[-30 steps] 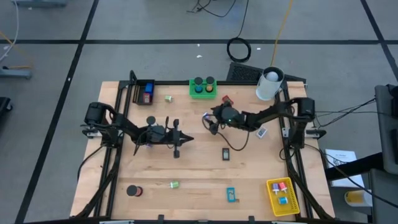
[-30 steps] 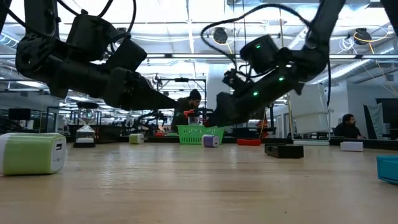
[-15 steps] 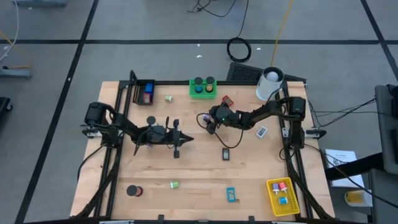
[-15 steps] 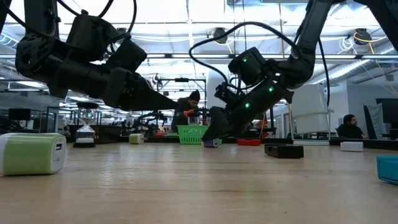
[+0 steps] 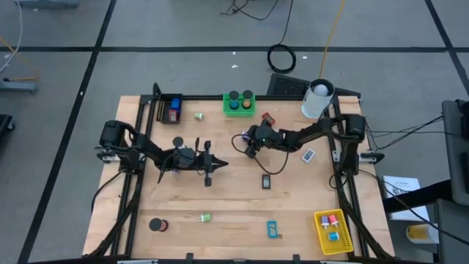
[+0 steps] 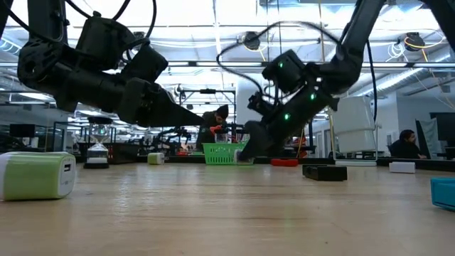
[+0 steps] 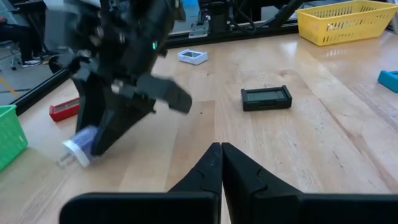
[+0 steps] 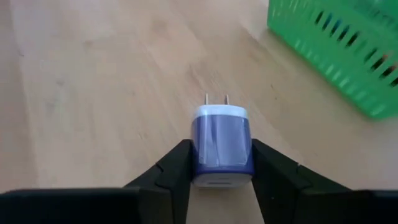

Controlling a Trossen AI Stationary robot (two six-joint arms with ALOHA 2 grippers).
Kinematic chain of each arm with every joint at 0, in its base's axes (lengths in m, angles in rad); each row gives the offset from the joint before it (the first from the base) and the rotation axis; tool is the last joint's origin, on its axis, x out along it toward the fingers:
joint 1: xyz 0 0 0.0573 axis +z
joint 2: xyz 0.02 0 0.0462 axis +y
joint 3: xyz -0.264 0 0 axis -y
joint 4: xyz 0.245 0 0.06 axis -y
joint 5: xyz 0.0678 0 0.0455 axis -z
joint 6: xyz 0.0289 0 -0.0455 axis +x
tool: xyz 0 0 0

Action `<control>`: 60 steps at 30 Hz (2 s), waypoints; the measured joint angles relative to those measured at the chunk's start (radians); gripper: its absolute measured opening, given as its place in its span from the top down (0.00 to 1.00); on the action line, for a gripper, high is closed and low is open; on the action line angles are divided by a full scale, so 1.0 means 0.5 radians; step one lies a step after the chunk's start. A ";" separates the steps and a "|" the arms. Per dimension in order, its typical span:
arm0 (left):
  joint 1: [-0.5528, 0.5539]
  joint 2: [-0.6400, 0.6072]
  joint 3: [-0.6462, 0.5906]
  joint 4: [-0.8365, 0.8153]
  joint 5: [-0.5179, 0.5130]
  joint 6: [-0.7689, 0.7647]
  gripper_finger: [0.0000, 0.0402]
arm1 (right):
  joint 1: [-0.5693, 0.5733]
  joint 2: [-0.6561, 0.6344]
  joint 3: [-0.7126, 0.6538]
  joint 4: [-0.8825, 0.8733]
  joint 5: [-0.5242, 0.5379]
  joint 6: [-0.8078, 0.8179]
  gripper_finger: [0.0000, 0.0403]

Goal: Pick & Place Office items
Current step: Put the right purple charger adapter into the yellow basket

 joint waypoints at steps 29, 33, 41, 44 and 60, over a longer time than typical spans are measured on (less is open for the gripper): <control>-0.008 -0.001 0.001 0.007 -0.002 -0.016 0.99 | 1.275 -1.376 -0.778 -1.808 0.473 1.765 0.67; -0.008 -0.001 0.001 0.007 -0.002 -0.018 0.96 | 1.358 -1.377 -0.763 -1.812 0.431 1.789 0.66; -0.008 -0.001 0.001 0.005 -0.003 -0.032 0.95 | 1.379 -1.373 -0.661 -1.889 0.079 1.778 0.46; -0.008 -0.001 0.001 0.005 -0.003 -0.032 0.99 | 1.362 -1.373 -0.541 -2.128 0.022 1.803 0.38; -0.008 -0.001 0.001 0.002 0.000 -0.047 0.99 | 1.178 -1.289 -0.198 -2.619 -0.081 1.658 0.30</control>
